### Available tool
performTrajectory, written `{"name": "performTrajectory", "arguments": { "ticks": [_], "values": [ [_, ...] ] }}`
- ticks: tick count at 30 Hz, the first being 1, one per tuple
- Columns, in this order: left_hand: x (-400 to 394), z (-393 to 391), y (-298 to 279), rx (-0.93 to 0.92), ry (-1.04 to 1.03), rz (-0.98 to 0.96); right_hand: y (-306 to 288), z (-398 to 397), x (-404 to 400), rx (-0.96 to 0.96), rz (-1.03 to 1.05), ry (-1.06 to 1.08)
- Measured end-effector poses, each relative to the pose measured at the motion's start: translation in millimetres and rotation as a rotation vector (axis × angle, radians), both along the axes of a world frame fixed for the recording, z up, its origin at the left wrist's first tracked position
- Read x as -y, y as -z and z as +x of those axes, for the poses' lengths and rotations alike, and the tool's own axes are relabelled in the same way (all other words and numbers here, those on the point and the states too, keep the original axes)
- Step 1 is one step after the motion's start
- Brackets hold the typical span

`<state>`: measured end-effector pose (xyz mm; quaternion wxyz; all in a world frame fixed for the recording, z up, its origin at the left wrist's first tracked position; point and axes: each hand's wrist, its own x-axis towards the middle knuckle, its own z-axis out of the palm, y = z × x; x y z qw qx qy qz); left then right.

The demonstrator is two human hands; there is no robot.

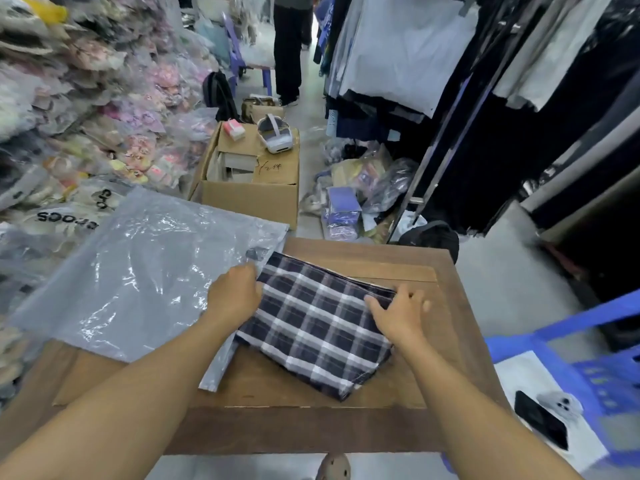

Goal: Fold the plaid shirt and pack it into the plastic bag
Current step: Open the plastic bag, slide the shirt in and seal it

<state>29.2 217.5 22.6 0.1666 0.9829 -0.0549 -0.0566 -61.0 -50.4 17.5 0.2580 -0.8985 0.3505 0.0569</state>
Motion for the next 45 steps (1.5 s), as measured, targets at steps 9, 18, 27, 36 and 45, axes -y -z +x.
{"name": "performTrajectory", "arguments": {
  "ticks": [9, 18, 27, 36, 45],
  "values": [
    [-1, 0, -4, -0.034, -0.018, -0.051, 30, -23, 4, 0.109, 0.73, 0.48],
    [-3, -4, -4, -0.056, -0.046, -0.095, 25, -8, -22, 0.129, 1.001, 0.501],
    [1, -7, -13, -0.111, -0.024, -0.247, 16, 52, -107, 0.184, 1.376, 0.453],
    [-2, -12, -27, -0.146, -0.096, -0.457, 34, 89, -155, -0.037, 1.779, 0.313],
    [4, -12, -29, -0.172, -0.1, -0.518, 25, 92, -134, -0.106, 1.381, 0.026]
  ]
}}
